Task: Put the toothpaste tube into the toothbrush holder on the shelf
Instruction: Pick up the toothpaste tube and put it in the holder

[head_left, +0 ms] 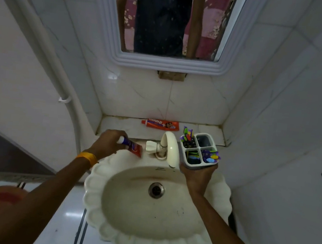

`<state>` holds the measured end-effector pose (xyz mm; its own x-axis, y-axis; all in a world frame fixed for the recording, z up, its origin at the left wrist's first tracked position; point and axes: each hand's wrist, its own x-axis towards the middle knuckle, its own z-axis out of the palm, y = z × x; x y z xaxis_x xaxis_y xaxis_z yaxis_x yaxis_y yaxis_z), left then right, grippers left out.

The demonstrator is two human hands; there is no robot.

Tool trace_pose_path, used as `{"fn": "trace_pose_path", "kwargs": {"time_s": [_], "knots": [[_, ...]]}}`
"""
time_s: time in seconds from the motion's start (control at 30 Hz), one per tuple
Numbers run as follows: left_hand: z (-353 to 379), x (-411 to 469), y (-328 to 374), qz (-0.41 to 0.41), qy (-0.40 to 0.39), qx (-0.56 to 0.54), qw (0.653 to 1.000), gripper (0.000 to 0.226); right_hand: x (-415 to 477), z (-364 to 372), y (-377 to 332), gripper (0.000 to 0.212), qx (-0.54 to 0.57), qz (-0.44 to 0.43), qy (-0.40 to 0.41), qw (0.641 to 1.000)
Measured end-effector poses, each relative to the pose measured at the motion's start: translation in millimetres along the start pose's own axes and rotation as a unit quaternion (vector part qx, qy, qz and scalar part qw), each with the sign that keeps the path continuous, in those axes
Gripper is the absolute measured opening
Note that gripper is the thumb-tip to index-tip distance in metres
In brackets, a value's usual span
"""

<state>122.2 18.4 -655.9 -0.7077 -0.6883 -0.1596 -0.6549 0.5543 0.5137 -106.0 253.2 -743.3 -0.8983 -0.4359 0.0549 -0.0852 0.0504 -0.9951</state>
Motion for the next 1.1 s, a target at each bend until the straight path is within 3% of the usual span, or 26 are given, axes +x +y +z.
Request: {"fn": "trace_pose_path", "kwargs": {"time_s": [0.17, 0.37, 0.7, 1.1], "knots": [[-61, 2, 36, 0.082, 0.102, 0.023, 0.991, 0.034, 4, -1, 8, 0.122, -0.031, -0.008, 0.005, 0.999], [-94, 29, 120, 0.184, 0.119, -0.016, 0.976, 0.035, 2, 1, 6, 0.116, -0.022, -0.013, 0.005, 1.0], [-35, 81, 228, 0.333, -0.018, 0.08, 0.939, 0.035, 4, 2, 8, 0.12, -0.024, -0.024, 0.021, 0.999], [31, 106, 232, 0.312, -0.128, 0.168, 0.926, 0.027, 5, 2, 14, 0.12, -0.019, -0.008, 0.02, 1.0]]}}
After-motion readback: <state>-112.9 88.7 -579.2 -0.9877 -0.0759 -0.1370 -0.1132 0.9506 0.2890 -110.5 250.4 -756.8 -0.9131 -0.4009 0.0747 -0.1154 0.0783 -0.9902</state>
